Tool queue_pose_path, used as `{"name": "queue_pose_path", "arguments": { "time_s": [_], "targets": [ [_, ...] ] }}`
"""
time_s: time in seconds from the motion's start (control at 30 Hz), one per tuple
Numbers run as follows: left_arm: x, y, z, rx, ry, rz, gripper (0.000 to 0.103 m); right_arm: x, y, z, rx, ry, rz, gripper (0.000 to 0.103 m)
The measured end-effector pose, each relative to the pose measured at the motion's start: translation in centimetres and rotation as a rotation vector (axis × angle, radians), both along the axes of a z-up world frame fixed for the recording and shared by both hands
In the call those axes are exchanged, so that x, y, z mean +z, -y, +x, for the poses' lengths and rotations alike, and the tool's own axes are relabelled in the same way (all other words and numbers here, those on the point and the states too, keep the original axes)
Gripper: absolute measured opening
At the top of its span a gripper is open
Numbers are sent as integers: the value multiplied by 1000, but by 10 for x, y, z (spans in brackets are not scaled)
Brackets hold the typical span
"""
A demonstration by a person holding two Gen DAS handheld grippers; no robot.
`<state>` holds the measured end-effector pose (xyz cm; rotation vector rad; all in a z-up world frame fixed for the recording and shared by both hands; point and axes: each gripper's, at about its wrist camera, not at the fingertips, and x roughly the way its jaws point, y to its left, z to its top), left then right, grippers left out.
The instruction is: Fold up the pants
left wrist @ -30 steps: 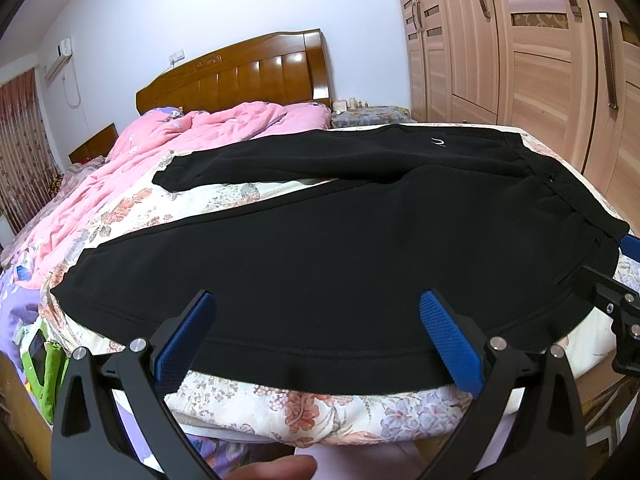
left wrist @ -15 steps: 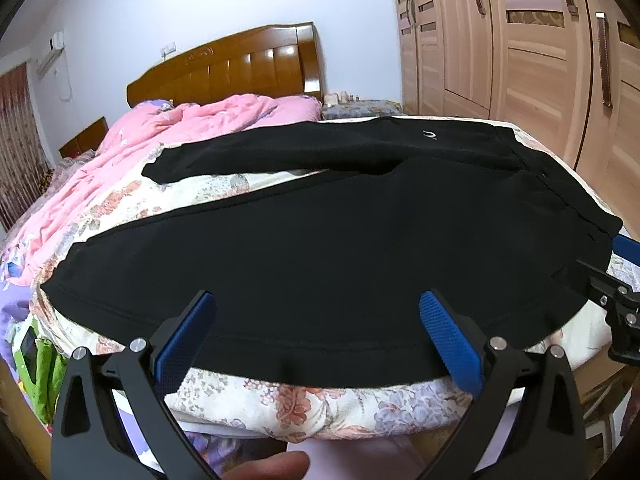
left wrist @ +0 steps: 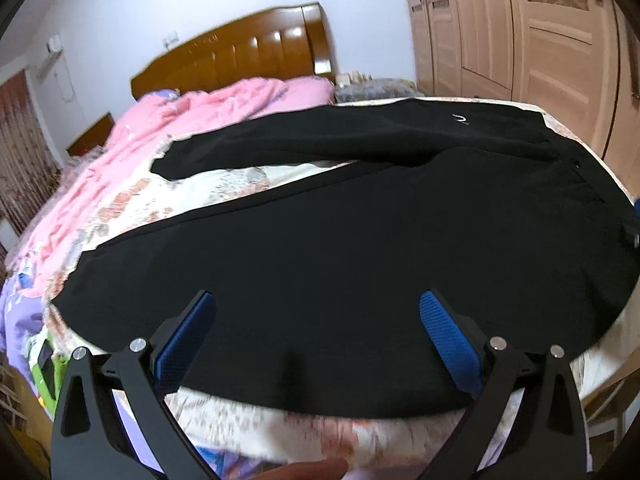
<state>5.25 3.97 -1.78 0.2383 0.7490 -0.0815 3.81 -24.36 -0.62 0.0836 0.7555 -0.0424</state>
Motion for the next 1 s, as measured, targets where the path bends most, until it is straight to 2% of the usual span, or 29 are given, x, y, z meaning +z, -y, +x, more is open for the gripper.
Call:
{"name": "queue_pose_path", "arguments": {
  "time_s": [0.1, 0.2, 0.3, 0.43, 0.5, 0.6, 0.67, 0.77, 0.87, 0.97, 1.0],
  "targets": [
    [5, 3, 28, -41, -18, -3, 102, 9, 14, 41, 26, -19, -17, 99],
    [11, 12, 63, -86, -36, 54, 102, 18, 32, 95, 57, -47, -16, 99],
    [18, 21, 102, -141, -58, 67, 102, 21, 47, 151, 104, -50, -42, 99],
    [25, 33, 159, -287, -97, 36, 102, 9, 72, 225, 209, -74, -61, 99],
    [25, 38, 187, -366, -145, -17, 102, 0, 87, 255, 272, -64, -72, 99],
    [25, 43, 229, -424, -217, -75, 102, -13, 107, 293, 292, -84, -94, 99],
    [26, 42, 272, -453, -253, -108, 101, -20, 116, 315, 305, -116, -86, 99],
    [29, 45, 320, -456, -216, -76, 101, -30, 122, 341, 346, -175, -133, 99],
    [25, 52, 369, -499, -254, -80, 101, -40, 123, 356, 413, -241, -119, 99],
    [17, 55, 409, -573, -313, -114, 101, -44, 133, 361, 460, -270, -42, 96],
    [16, 57, 417, -612, -325, -128, 100, -45, 137, 360, 476, -277, -10, 90]
  ]
}}
